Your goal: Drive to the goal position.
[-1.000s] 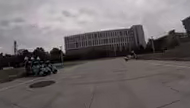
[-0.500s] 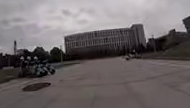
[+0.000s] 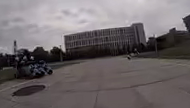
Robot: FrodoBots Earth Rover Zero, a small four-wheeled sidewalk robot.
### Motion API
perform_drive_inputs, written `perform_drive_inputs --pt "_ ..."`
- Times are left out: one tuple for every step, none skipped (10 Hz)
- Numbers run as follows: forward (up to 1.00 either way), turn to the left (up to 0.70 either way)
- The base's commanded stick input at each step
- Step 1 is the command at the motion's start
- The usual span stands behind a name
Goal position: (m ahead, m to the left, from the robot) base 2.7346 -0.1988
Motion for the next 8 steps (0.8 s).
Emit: perform_drive_inputs --pt "0.70 0.00" --pt "0.70 0.00" --pt "0.70 0.00" --pt "0.70 0.00" --pt "0.70 0.00" --pt "0.70 0.00" --pt "0.70 0.00" --pt "0.70 0.00"
